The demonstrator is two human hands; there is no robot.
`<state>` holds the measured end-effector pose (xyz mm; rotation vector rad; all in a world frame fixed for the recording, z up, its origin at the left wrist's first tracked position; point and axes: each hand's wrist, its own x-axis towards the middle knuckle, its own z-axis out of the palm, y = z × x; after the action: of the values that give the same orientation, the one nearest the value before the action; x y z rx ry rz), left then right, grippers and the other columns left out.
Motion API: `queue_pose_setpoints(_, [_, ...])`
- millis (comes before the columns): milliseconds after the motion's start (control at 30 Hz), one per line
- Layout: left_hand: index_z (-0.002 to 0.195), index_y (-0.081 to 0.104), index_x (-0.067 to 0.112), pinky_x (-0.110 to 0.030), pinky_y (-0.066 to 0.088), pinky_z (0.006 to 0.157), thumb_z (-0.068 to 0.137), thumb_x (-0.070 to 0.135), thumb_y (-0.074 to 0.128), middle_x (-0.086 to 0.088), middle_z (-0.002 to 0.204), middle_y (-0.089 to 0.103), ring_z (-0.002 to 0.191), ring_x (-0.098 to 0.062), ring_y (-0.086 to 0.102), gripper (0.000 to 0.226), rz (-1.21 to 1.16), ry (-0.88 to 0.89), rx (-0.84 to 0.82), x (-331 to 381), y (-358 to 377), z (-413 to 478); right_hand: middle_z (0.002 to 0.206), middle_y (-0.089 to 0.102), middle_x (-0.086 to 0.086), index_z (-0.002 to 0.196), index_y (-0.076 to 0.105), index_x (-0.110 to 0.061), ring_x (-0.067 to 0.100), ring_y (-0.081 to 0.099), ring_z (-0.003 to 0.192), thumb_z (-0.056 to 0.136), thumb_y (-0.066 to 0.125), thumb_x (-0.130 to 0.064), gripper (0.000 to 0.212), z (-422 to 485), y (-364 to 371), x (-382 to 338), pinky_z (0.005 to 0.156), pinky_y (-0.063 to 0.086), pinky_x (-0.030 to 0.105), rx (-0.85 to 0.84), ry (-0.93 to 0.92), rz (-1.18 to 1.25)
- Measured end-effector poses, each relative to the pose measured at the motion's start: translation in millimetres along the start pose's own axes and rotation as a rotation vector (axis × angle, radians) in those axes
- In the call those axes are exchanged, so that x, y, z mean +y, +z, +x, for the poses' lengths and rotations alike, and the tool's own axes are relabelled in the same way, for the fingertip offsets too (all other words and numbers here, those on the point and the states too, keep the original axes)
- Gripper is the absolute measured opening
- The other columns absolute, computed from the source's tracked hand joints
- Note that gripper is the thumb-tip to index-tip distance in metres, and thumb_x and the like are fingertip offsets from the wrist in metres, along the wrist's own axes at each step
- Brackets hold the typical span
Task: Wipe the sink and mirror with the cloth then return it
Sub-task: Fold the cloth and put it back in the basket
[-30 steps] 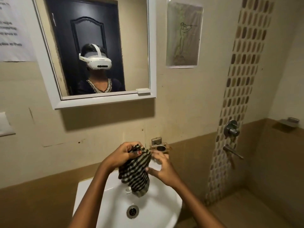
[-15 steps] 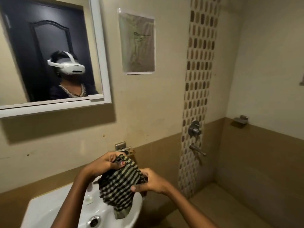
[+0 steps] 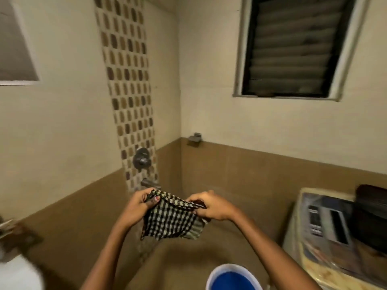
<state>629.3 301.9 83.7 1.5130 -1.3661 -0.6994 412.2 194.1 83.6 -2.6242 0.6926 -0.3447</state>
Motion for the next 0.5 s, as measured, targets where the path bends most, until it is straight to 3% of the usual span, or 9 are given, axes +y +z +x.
queue_pose_setpoints(133, [0.077,0.061,0.005,-0.025,0.044,0.070,0.091,0.001,0.054,-0.006,0.077,0.065,0.074,-0.014,0.058,0.016,0.004,0.073,-0.124,16.6,89.2,46.9,0.120,0.067,0.008,0.118,0.064,-0.011,0.018,0.060,0.110,0.079,0.054,0.000,0.042,-62.0,-43.8,61.0,0.097,0.040,0.026,0.125,0.186,-0.058])
queue_pose_setpoints(200, [0.073,0.060,0.015,-0.017,0.042,0.065,0.090,0.002,0.055,0.002,0.071,0.064,0.069,-0.006,0.056,0.022,0.013,0.118,-0.155,26.2,134.2,64.9,0.120,0.066,0.012,0.118,0.063,-0.009,0.022,0.057,0.112,0.082,0.051,0.001,0.039,-93.3,-60.0,85.9,0.098,0.038,0.028,0.199,0.273,-0.109])
queue_pose_setpoints(267, [0.080,0.063,0.015,-0.015,0.043,0.066,0.090,0.002,0.056,0.002,0.076,0.065,0.072,-0.007,0.058,0.017,-0.016,0.150,-0.197,38.0,183.8,81.4,0.122,0.063,0.013,0.121,0.059,-0.009,0.026,0.054,0.114,0.087,0.045,-0.001,0.038,-130.5,-73.3,112.9,0.096,0.036,0.029,0.276,0.375,-0.162])
queue_pose_setpoints(400, [0.100,0.062,-0.002,-0.034,0.047,0.072,0.090,-0.001,0.053,-0.013,0.092,0.065,0.087,-0.022,0.059,0.013,-0.138,0.175,-0.331,66.4,281.9,102.6,0.127,0.059,0.006,0.123,0.053,-0.015,0.020,0.053,0.117,0.092,0.041,-0.006,0.034,-208.5,-103.1,152.2,0.098,0.042,0.034,0.439,0.542,-0.218])
queue_pose_setpoints(500, [0.107,0.062,-0.005,-0.036,0.051,0.080,0.090,-0.001,0.054,-0.017,0.102,0.066,0.089,-0.022,0.061,0.019,-0.227,0.183,-0.426,90.9,357.3,110.9,0.125,0.059,0.006,0.121,0.054,-0.012,0.016,0.053,0.116,0.091,0.041,0.000,0.035,-265.0,-125.4,178.1,0.098,0.039,0.027,0.533,0.625,-0.132])
